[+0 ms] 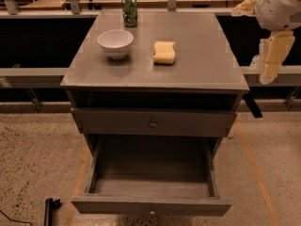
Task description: Place sponge into middle drawer
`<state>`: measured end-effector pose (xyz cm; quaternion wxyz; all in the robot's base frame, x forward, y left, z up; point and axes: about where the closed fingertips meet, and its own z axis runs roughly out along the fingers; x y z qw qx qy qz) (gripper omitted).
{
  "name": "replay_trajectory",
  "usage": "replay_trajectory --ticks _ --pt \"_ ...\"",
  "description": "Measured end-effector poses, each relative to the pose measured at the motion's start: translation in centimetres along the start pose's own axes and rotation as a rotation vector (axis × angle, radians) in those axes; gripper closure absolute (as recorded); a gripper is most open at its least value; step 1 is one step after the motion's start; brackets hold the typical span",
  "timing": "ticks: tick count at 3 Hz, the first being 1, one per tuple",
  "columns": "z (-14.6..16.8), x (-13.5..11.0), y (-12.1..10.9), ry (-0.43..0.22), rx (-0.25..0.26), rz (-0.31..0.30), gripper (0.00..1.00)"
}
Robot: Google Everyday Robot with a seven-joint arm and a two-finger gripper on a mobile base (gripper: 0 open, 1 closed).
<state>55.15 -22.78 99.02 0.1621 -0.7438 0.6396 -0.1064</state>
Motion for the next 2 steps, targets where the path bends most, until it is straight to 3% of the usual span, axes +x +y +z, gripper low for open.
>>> replay_trajectory --ticks 1,2 --pt "-1.68 0.08 -1.35 -0.007 0.043 -0.078 0.0" --pt "-1.71 0.07 -1.37 -0.007 0.045 -0.078 0.0"
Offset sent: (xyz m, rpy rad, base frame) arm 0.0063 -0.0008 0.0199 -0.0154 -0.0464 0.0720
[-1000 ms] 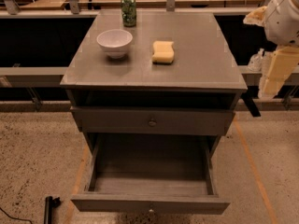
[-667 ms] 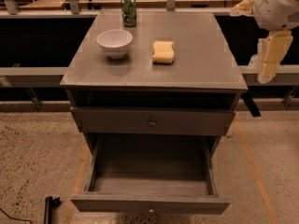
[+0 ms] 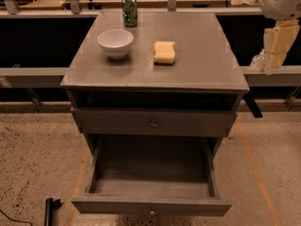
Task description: Place sponge into middle drawer
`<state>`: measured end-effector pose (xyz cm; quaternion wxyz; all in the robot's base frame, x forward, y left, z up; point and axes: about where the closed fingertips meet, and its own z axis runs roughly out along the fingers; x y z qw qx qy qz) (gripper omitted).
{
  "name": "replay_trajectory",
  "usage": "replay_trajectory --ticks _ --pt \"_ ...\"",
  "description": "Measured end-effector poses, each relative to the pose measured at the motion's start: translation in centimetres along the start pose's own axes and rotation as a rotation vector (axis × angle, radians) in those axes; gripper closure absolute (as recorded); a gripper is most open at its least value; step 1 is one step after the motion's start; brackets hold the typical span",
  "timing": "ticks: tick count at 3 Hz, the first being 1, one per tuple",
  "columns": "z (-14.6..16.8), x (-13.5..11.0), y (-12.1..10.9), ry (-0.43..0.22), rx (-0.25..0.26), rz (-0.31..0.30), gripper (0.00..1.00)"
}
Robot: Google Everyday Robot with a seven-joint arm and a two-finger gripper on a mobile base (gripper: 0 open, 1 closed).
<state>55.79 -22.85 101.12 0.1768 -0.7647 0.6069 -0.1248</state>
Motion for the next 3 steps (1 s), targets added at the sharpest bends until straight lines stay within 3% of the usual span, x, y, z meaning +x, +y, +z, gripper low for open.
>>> replay_trajectory --ticks 1,2,3 --pt "0.8 -0.1 -1.6 0.006 0.005 -0.098 0.0" --pt "5.6 -2.1 -5.1 -0.041 -0.041 -0.367 0.0" --pt "9.6 -3.6 -6.2 -0.094 -0.115 -0.569 0.0"
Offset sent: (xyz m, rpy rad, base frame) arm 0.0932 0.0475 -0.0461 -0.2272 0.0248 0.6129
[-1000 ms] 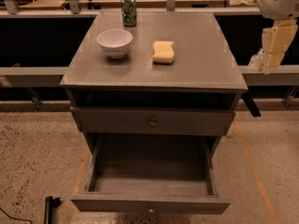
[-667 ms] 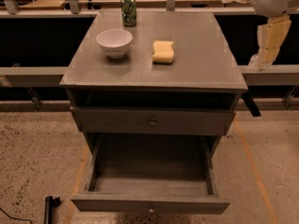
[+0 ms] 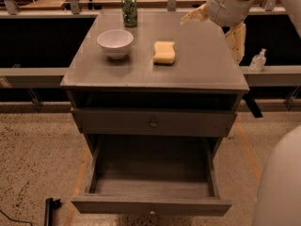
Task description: Place sponge into middle drawer
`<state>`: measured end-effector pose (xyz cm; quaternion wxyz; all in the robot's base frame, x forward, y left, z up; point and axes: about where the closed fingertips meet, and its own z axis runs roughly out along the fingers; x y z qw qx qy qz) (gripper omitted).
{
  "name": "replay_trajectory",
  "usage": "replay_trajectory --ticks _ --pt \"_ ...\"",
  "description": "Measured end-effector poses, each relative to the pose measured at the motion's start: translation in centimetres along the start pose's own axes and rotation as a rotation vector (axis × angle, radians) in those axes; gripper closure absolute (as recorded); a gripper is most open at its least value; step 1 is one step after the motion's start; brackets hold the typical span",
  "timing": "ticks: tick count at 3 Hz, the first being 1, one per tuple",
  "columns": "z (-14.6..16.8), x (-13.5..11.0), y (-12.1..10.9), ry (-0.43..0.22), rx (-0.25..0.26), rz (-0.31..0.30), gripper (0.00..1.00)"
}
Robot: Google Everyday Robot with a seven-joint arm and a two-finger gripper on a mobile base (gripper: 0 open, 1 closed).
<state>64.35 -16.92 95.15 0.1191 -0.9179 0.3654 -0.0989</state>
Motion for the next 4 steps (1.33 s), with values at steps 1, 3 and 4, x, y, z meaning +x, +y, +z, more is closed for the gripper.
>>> replay_trajectory --ticks 1,3,4 --pt "3.0 -0.1 -1.9 0.026 -0.079 -0.218 0.0" --pt "3.3 0.5 -2.7 0.049 -0.061 -0.302 0.0" --pt "4.4 1.3 -4.8 0.095 -0.07 -0.374 0.0"
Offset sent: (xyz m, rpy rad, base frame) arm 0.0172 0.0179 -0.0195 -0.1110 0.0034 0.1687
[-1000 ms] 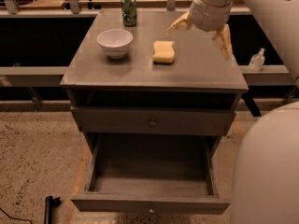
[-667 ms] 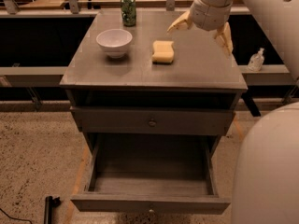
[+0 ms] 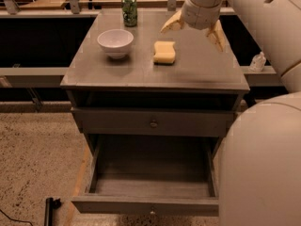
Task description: Place sponge into middle drawer
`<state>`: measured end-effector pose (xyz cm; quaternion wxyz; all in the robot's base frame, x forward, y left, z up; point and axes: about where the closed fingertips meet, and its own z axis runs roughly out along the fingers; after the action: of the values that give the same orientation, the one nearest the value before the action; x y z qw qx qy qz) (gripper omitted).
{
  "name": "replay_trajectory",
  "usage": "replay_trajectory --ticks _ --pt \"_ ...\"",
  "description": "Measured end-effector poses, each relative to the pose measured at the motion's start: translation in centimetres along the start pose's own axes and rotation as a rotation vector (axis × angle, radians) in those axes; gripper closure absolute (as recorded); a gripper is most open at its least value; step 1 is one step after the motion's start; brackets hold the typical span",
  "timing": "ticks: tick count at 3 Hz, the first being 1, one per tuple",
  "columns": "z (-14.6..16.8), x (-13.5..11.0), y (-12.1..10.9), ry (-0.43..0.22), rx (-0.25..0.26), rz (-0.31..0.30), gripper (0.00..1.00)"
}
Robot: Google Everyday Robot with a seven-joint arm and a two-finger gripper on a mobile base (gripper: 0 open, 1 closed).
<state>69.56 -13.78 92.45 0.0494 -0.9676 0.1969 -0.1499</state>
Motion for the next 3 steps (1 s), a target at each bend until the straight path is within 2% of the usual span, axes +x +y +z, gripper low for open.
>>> replay_trajectory --ticks 2,3 --pt "2.6 1.9 -4.0 0.103 -0.046 -0.153 0.0" --pt "4.4 2.4 -4.3 0.13 -0.096 -0.207 0.0"
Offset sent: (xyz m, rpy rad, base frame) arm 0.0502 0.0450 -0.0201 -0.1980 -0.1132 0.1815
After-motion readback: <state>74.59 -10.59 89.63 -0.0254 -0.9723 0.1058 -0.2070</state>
